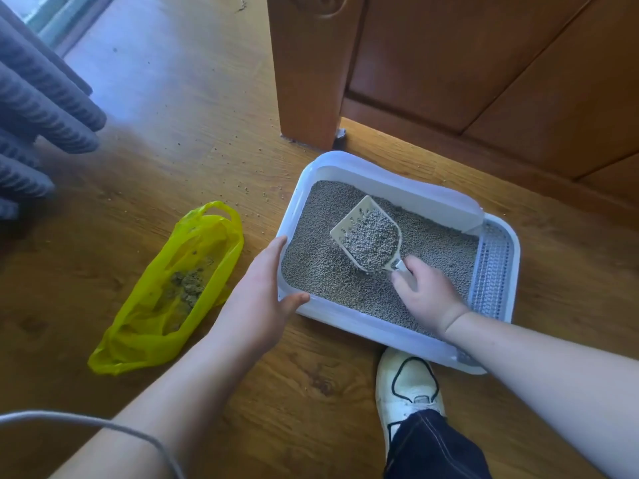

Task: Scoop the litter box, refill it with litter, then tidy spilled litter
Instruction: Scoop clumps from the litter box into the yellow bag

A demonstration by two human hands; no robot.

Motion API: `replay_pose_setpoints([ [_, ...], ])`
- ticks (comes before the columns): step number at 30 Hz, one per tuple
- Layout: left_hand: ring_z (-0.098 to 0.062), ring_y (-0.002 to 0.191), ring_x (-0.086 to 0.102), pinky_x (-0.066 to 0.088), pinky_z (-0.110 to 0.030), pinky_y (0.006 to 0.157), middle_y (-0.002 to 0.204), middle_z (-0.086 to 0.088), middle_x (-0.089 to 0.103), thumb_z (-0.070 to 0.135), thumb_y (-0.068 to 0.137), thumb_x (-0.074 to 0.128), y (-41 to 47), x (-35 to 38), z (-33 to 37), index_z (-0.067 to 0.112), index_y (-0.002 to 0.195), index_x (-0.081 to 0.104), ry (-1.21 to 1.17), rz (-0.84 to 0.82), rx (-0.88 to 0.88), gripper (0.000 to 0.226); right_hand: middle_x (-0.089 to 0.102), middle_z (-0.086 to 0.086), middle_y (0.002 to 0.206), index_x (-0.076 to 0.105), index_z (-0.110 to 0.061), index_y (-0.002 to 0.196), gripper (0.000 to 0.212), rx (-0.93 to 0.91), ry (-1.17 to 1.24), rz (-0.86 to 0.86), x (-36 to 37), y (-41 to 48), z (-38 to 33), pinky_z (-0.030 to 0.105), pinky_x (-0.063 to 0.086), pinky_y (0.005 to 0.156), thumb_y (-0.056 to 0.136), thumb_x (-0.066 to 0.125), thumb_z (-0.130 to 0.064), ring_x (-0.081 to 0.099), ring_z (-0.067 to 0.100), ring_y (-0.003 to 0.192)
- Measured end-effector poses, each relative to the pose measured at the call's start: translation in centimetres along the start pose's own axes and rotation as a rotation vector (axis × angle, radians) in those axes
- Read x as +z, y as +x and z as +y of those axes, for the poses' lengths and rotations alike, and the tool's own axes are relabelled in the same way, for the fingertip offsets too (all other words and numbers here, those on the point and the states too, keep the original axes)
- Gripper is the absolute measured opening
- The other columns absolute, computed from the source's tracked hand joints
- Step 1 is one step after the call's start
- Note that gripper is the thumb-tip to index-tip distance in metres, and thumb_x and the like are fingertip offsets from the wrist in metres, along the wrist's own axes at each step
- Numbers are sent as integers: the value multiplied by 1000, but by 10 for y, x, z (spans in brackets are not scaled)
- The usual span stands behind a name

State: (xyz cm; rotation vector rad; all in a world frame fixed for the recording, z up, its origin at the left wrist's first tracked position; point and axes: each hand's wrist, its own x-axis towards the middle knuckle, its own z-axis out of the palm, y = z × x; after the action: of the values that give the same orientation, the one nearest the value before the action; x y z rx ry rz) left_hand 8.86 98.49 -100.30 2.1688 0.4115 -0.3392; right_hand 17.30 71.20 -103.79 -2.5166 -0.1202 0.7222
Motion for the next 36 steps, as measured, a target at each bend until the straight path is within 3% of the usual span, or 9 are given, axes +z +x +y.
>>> replay_pose_setpoints([
  [8,-13,136,45,42,-42,111,155,15,34,28,80,82,1,0,1,39,153,23,-8,5,-8,94,58,0,70,45,-20,77,33,43,-208,-28,1,1,3,38,44,62,97,47,-47,56,27,69],
  [24,-14,137,45,43,-43,110,156,13,34,28,80,82,1,1,-1,38,153,23,5,9,7,94,56,1,68,43,-21,76,33,41,-195,-132,-7,-5,12,39,42,61,98,47,-45,54,23,65],
  [36,-12,138,44,43,-43,111,156,15,32,30,81,81,2,2,-5,38,153,23,5,7,19,93,57,2,69,44,-23,79,30,6,-189,-84,-20,-6,7,37,43,60,99,46,-45,56,23,65],
])
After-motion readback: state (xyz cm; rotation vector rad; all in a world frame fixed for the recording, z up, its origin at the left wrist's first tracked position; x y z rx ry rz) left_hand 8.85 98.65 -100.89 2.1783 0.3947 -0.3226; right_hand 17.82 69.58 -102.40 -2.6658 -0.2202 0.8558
